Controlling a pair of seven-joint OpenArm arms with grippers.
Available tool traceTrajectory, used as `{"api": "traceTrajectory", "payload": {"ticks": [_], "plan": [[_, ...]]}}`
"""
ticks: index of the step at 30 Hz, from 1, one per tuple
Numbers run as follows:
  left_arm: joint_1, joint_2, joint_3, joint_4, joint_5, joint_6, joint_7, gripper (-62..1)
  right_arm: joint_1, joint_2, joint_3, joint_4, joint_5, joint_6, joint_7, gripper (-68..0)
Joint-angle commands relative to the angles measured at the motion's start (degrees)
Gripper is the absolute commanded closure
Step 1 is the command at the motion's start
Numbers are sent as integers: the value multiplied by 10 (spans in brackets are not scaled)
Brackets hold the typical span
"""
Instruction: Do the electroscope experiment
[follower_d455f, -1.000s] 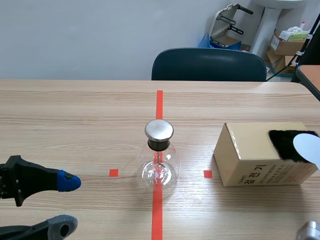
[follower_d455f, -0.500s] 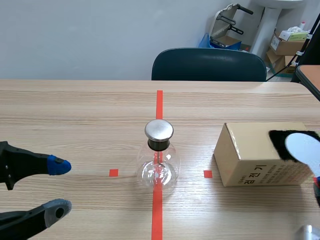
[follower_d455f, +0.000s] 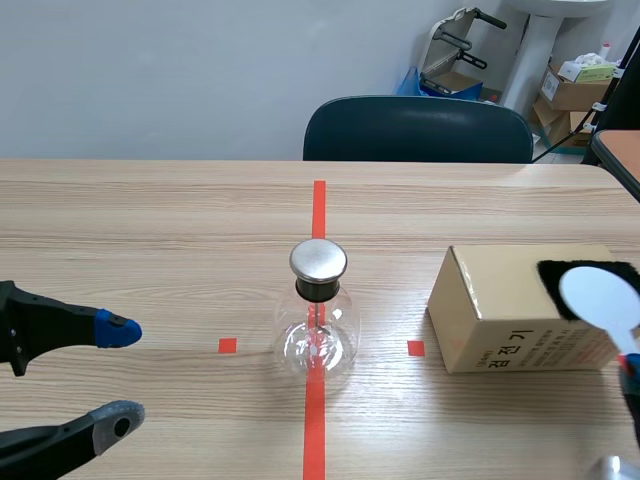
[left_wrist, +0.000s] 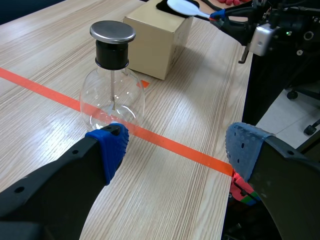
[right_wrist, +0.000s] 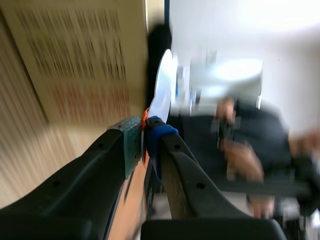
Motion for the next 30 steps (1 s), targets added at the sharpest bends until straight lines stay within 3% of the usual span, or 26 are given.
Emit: {"api": "traceTrajectory", "payload": {"ticks": [1,4,9,11,16,18,20,25,27,30], "plan": [[0,0,-4,6,-6,0,-18,-433,0,7,4,2,5,-4,-32,-17],[0,0,-4,6,-6,1,-28,-433,0,7,4,2,5,-4,-28,-17],[0,0,-4,6,-6,1,-38,-433,0,7,2,2,5,-4,113,-17],[0,0,-4,6,-6,1,-38,-433,0,6,0,2,5,-4,103,-17],[0,0,-5,6,-6,1,-39,-433,0,7,0,2,9,-4,-55,-17],[0,0,-5,6,-6,4,-39,-433,0,7,0,2,9,-4,-81,-17],[0,0,-5,6,-6,5,-39,-433,0,7,0,2,4,-4,-55,-17],[0,0,-5,6,-6,5,-39,-433,0,7,0,2,0,-4,117,-17],[0,0,-5,6,-6,5,-39,-433,0,7,0,2,1,-4,113,-17],[0,0,-5,6,-6,5,-39,-433,0,7,0,2,1,-4,9,-17]]}}
